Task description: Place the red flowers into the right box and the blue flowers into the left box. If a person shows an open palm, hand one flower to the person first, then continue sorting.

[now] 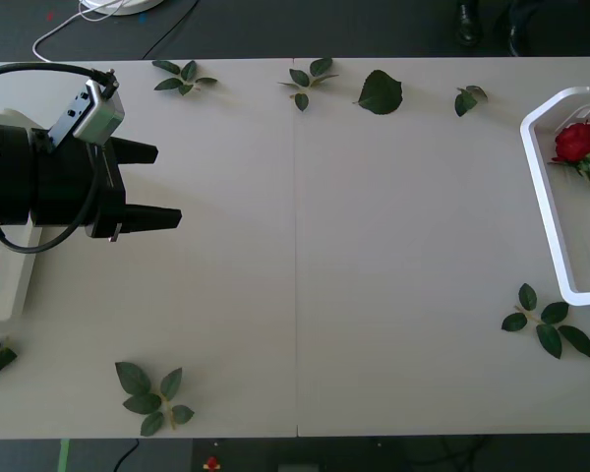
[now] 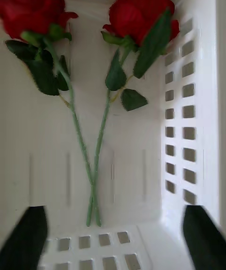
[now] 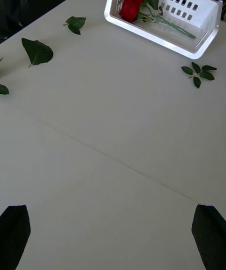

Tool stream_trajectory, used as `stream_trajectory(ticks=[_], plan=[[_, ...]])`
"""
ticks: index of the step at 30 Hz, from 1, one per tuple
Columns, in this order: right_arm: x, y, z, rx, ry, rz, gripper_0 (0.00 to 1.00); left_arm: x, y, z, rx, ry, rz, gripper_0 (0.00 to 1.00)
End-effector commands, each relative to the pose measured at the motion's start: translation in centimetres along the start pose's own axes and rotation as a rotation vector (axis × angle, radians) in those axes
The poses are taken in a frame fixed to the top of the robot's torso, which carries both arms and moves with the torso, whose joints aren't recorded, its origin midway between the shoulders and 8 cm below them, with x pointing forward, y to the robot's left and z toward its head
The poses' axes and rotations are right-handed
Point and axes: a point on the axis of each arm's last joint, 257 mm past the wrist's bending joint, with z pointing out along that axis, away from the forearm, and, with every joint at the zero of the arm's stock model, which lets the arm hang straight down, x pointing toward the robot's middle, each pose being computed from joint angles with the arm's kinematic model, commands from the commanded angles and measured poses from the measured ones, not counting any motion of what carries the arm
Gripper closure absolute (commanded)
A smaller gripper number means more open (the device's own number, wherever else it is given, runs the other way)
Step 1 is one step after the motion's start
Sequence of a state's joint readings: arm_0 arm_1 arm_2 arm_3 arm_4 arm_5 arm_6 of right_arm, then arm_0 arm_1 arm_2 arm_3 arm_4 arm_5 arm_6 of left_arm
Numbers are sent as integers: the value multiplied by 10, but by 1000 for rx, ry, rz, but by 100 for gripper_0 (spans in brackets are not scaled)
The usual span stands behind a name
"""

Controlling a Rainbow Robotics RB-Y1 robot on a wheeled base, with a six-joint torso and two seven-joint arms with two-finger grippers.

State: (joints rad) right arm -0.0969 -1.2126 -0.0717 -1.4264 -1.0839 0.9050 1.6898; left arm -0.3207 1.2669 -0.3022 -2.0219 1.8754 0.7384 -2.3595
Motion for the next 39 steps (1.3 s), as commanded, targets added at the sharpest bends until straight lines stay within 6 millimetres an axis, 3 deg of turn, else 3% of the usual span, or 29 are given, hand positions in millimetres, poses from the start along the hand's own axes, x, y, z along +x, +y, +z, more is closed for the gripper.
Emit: stream_trajectory(ticks=[1,10,16,19,23,27,29,39], plan=[[-19,-2,-14,-16,-26,3,0,3,-4,1,9,-6,18,0],[-45,58,-28,-197,-86,46,0,3,-4,1,9,-6,18,0],[-75,132,-59,-419,-155,71,0,3,-4,1,9,-6,18,0],[-88,187,-90,-606,-204,47,0,3,-4,1,9,-6,18,0],[-98,237,-123,-743,-284,-78,0,3,-4,1,9,-6,18,0],[-98,274,-157,-850,-346,-204,0,3,-4,1,9,-6,18,0],[-94,294,-184,-926,-379,-288,0,3,-4,1,9,-6,18,0],[-54,341,-267,-1200,-460,-583,0,3,-4,1,9,-6,18,0]])
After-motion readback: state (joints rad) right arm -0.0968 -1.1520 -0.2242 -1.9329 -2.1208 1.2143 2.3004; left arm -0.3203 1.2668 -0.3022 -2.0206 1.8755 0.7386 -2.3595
